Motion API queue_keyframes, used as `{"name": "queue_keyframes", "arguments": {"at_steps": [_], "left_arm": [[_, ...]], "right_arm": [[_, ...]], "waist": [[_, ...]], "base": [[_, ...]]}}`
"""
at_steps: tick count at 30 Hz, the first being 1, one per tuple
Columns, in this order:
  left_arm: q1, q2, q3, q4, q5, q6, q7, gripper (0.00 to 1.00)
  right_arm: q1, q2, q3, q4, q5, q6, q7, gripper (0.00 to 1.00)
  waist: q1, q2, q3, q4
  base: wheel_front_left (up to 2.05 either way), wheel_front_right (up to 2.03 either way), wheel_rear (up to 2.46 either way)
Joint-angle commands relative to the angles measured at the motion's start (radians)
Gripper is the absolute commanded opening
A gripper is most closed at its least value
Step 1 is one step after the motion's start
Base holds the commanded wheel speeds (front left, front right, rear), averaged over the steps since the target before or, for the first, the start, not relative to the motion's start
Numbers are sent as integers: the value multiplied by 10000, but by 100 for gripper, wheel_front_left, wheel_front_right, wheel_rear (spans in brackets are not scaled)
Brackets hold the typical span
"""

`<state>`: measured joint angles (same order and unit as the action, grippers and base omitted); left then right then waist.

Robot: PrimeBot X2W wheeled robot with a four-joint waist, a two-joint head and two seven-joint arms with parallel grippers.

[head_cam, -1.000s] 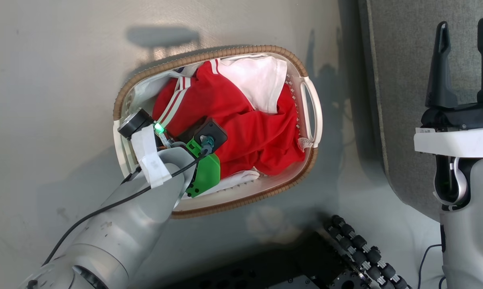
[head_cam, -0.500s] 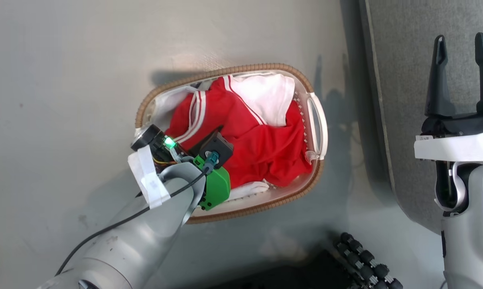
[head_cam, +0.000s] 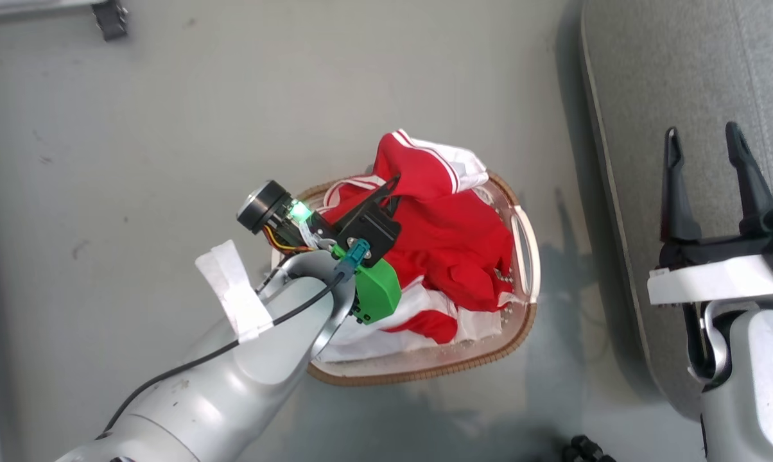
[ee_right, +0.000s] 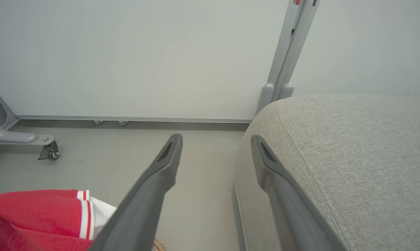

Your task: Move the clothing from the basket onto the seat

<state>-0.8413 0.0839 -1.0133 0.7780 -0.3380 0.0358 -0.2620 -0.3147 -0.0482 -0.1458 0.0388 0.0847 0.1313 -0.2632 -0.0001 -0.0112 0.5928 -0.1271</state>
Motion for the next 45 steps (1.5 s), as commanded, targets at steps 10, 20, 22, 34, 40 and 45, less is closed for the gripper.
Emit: {"name": "queue_keyframes", "arguments": {"at_steps": [10,20,22,34,40,45], "left_arm": [[-24,961,350,-1531,11,-257,47,0],[-1191,2223,614,-2702,46,-614,961,0],[-1430,2457,663,-2976,20,-713,1193,0],[-2683,3487,1019,-4497,-62,-1000,2218,0],[-2952,3543,1082,-4886,-113,-953,2452,0],[-3105,3393,992,-5313,-180,-991,2634,0]], "right_arm": [[1120,-37,293,340,-376,-10,-25,100],[1643,-37,1030,469,-384,-10,-25,100],[1665,-37,1245,495,-342,-10,-25,100],[1119,-37,3142,725,-308,-10,-25,100],[655,-42,4203,1024,-285,-10,-25,100],[233,-42,4811,1293,-460,-10,-25,100]], "waist": [[1,112,-3099,646],[1,112,-4350,474],[1,112,-4490,440],[1,112,-4801,325],[1,112,-4918,394],[1,112,-5058,529]], "base": [[0,0,0],[0,0,0],[0,0,0],[0,0,0],[0,0,0],[0,0,0]]}}
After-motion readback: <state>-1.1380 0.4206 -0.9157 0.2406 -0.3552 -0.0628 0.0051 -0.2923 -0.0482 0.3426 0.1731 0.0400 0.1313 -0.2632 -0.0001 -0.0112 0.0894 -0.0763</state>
